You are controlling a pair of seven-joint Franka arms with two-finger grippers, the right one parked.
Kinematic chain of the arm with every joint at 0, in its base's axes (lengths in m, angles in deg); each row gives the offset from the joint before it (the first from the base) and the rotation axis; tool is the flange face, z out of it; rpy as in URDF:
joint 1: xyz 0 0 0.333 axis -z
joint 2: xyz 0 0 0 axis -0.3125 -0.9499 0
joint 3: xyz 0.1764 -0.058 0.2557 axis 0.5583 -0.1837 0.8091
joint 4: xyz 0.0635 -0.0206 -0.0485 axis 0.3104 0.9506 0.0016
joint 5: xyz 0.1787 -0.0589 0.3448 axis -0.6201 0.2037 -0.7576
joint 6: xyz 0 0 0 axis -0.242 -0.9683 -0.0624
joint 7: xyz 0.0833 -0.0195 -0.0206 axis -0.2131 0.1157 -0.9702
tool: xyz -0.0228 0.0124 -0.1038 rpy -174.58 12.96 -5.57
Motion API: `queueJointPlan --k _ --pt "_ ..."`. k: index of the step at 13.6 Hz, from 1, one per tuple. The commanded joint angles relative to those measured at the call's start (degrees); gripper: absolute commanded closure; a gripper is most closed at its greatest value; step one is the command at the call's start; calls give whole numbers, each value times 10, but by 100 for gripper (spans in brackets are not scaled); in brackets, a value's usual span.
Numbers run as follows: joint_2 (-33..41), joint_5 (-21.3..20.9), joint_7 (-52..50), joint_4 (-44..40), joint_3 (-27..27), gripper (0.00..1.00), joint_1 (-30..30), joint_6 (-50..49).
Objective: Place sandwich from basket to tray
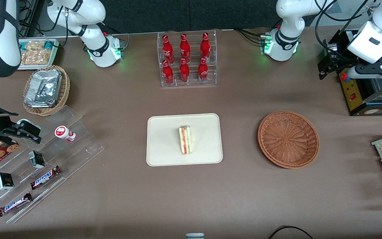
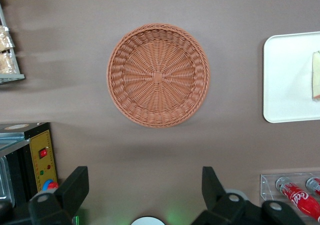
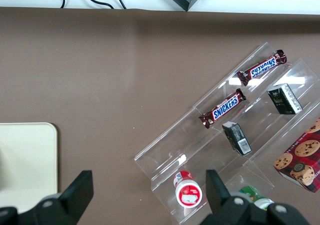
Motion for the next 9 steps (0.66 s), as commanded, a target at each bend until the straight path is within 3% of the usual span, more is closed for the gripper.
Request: queueJointPlan --k 1,4,9 --pt "-21 -13 -1 -21 29 0 54 -11" --pt "-25 -22 1 -22 108 0 125 -10" --pt "-25 -22 4 -22 116 0 129 -10"
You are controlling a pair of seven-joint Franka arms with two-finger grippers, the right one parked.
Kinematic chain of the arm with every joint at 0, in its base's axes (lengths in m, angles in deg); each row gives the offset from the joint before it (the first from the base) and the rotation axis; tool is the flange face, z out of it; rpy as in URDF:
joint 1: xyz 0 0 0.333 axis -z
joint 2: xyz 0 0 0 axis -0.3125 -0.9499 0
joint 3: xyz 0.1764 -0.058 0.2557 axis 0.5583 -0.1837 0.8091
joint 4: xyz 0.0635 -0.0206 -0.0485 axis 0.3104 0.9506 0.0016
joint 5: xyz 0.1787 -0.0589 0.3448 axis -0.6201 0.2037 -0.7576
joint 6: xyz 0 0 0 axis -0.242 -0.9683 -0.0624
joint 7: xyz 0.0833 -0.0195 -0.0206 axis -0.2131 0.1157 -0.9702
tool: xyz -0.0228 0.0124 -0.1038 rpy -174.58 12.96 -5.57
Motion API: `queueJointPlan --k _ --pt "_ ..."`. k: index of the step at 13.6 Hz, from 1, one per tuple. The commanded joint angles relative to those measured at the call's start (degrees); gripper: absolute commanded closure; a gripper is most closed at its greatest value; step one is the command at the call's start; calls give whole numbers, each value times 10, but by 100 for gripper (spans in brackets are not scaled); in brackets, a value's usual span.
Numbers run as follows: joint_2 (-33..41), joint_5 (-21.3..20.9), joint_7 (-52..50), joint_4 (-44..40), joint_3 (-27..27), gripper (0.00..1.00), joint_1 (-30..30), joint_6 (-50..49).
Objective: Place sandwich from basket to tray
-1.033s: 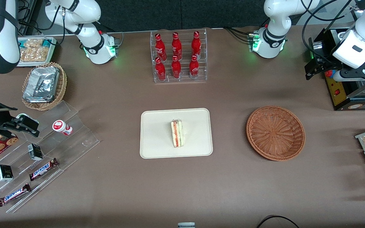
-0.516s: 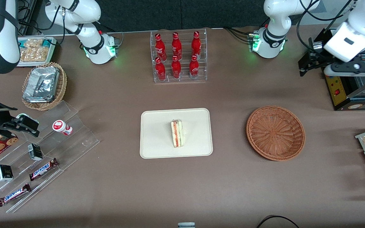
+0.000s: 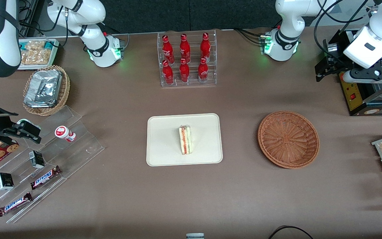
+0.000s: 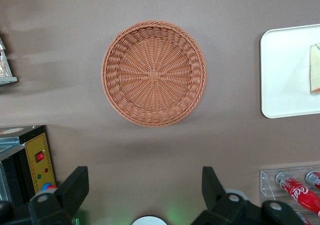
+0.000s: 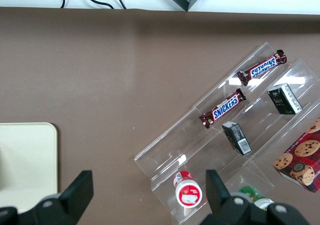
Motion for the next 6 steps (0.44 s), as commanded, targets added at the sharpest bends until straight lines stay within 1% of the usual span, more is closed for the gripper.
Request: queueJointPlan --k 1,6 --pt "-8 -9 5 -20 8 0 12 -11" --pt "-5 -9 5 -21 13 0 10 -16"
